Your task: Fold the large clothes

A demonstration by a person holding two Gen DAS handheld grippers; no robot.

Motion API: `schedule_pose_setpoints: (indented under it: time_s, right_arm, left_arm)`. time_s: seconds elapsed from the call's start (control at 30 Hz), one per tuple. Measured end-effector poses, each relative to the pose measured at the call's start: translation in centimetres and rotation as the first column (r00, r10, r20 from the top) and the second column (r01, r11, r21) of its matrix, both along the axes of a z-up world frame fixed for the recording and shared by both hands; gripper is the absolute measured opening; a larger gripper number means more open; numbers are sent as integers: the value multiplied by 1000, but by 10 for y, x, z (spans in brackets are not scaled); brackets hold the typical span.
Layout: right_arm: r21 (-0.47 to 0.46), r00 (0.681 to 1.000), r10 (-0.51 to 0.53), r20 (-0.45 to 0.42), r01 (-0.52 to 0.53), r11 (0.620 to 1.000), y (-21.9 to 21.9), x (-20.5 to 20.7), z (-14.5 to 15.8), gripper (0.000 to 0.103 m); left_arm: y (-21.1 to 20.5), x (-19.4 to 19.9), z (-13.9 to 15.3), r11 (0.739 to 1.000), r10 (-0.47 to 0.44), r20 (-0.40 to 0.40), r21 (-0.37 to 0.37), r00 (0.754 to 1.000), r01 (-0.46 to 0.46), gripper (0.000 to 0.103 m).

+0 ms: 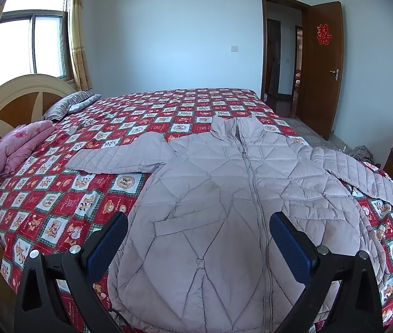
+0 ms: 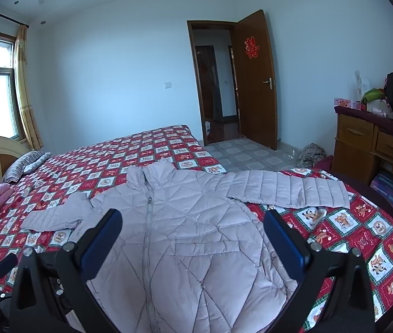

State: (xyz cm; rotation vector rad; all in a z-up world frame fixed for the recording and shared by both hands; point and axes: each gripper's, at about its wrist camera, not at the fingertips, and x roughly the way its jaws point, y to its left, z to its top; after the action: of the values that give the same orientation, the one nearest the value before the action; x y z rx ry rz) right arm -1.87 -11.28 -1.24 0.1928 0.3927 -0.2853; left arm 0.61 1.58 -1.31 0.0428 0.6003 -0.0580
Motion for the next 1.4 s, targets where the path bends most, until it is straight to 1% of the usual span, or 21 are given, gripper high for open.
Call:
schedule_pose_setpoints:
  time_s: [0.4,0.6,0.7,0.8,0.9,1.03,1.13,1.17,1.23,1.27,1.3,1.33,1.4]
  right_arm:
    - [-5,997,-32,-68,32,999,-7,15,-15,103]
    - [-6,992,-50,-114,50,999,-16,25,-27,103]
    - [-19,988,-71,-137,69,997,-23,33,-32,103]
    - [-36,984,-95,-148,91,995,-36,43,-36,103]
    - [-75,973,-159,-168,148,986,-60,57,-37,103]
    - [-77,956,-221,-192,209,975,-108,77,-46,103]
    - [-63,938,-283,-202,275,959,-150,84,-54,103]
    - [-47,929,-309,-205,306,951,-168,85,-57,102]
    - [3,901,-381,-208,390,921,-217,82,-65,91]
    - [47,884,-414,-220,433,900,-243,80,-73,89]
    - [81,866,-444,-231,472,878,-263,77,-78,85]
    - [125,832,-498,-245,537,834,-291,70,-86,80]
    - [177,764,-587,-270,638,749,-333,56,-101,75]
  left_arm:
    - [-5,16,-16,1000,-13,-46,13,999,14,102]
    - [-7,30,-28,1000,-22,-79,19,997,24,102]
    - [-6,40,-34,999,-26,-83,25,996,28,102]
    - [0,59,-37,999,-40,-68,29,997,43,102]
    - [11,84,-39,999,-10,-37,42,999,12,102]
    - [26,131,-46,1000,-8,-23,21,1000,9,102]
    - [36,168,-56,1000,-4,-25,25,1000,4,102]
    - [39,177,-59,1000,7,-28,30,1000,-7,102]
    - [48,201,-72,999,38,-45,38,998,-36,102]
    - [51,208,-76,998,51,-51,42,997,-49,102]
    - [56,215,-82,997,72,-54,45,996,-70,102]
    - [59,220,-87,995,87,-47,44,995,-85,102]
    - [66,226,-96,993,113,-25,49,993,-112,102]
